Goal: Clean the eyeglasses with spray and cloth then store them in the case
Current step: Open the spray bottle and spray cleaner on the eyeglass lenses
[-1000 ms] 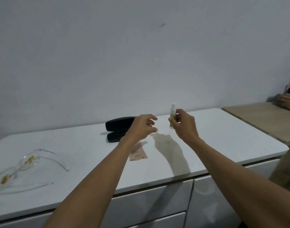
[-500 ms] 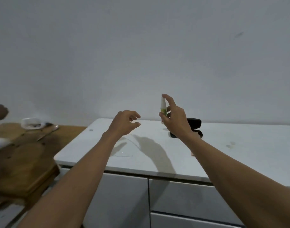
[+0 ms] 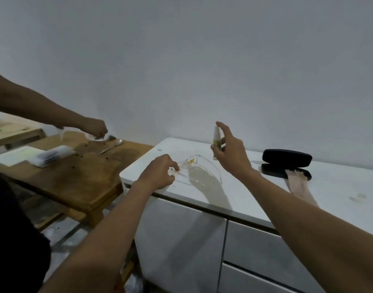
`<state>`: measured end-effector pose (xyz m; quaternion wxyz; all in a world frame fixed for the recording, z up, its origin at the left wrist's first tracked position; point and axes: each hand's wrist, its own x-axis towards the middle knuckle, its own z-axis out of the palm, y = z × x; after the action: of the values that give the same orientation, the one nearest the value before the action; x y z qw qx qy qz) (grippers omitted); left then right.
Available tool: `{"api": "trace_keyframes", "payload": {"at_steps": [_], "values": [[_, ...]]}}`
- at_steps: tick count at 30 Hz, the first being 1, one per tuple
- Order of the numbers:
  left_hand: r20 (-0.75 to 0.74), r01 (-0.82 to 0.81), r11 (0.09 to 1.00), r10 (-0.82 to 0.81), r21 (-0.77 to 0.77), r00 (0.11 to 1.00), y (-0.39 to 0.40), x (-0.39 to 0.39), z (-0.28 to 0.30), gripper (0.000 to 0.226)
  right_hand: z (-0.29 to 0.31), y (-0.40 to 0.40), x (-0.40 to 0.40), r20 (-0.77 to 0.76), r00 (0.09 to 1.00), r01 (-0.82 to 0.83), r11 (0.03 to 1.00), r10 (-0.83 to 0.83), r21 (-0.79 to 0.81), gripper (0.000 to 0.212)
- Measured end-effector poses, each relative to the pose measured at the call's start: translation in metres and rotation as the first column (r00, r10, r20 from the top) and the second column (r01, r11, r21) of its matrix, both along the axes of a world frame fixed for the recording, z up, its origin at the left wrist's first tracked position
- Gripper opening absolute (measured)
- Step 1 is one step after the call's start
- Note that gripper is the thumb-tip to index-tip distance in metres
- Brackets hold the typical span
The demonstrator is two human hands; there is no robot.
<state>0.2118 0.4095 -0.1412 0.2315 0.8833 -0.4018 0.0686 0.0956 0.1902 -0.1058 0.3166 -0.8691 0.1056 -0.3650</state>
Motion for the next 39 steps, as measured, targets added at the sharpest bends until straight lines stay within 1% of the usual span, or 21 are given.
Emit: {"api": "trace_keyframes", "payload": {"at_steps": [3,7,9,12,15,17,19,22,25,28,30,32,35,39], "values": [[0.077,-0.007,0.999,0.004,0.033,0.997,-0.004,0.004,-0.004,0.021,-0.003,0.000,-0.002,-0.010,1.000,-0.006,1.000,0.006,0.014,0.065],[0.176,-0.030,0.999,0.022,0.044,0.984,-0.012,0.004,-0.010,0.019,-0.004,-0.005,-0.007,-0.021,1.000,0.005,1.000,-0.004,0.011,0.066],[0.221,-0.071,0.997,0.069,0.004,0.973,-0.017,0.004,-0.013,0.017,-0.004,-0.010,-0.011,-0.025,1.000,0.014,1.000,-0.014,0.025,0.066],[0.228,-0.140,0.981,0.169,-0.137,0.959,-0.024,0.008,-0.018,0.017,-0.003,-0.019,-0.022,-0.027,0.999,0.035,0.998,-0.034,0.045,0.065],[0.135,-0.223,0.922,0.276,-0.315,0.952,-0.034,0.006,-0.014,0.019,-0.002,-0.027,-0.034,-0.036,0.997,0.065,0.995,-0.063,0.069,0.063],[-0.002,-0.309,0.856,0.339,-0.415,0.941,-0.042,0.005,-0.010,0.020,-0.001,-0.031,-0.043,-0.050,0.995,0.085,0.992,-0.081,0.093,0.062],[-0.136,-0.395,0.791,0.377,-0.467,0.916,-0.048,0.005,-0.008,0.021,-0.001,-0.034,-0.051,-0.064,0.994,0.094,0.987,-0.087,0.128,0.062],[-0.241,-0.454,0.730,0.385,-0.511,0.891,-0.055,0.006,-0.005,0.019,-0.007,-0.040,-0.059,-0.065,0.992,0.119,0.982,-0.111,0.147,0.061],[-0.325,-0.474,0.678,0.346,-0.562,0.880,-0.062,0.002,-0.002,0.013,-0.017,-0.046,-0.063,-0.052,0.990,0.140,0.980,-0.133,0.139,0.059],[-0.411,-0.500,0.623,0.296,-0.602,0.862,-0.067,0.005,0.000,0.011,-0.025,-0.046,-0.066,-0.021,0.984,0.180,0.980,-0.179,0.088,0.049],[-0.450,-0.511,0.600,0.265,-0.615,0.853,-0.070,0.006,0.003,0.013,-0.028,-0.044,-0.065,0.001,0.981,0.195,0.980,-0.195,0.029,0.039],[-0.465,-0.506,0.585,0.235,-0.634,0.854,-0.074,0.006,0.009,0.014,-0.029,-0.040,-0.063,-0.009,0.983,0.182,0.983,-0.182,-0.022,0.035],[-0.462,-0.475,0.567,0.180,-0.673,0.868,-0.081,0.001,0.020,0.013,-0.029,-0.032,-0.057,-0.026,0.992,0.124,0.987,-0.127,-0.100,0.033],[-0.418,-0.408,0.553,0.115,-0.727,0.901,-0.087,-0.004,0.030,0.014,-0.026,-0.020,-0.049,-0.022,0.997,0.072,0.983,-0.077,-0.171,0.037]]}}
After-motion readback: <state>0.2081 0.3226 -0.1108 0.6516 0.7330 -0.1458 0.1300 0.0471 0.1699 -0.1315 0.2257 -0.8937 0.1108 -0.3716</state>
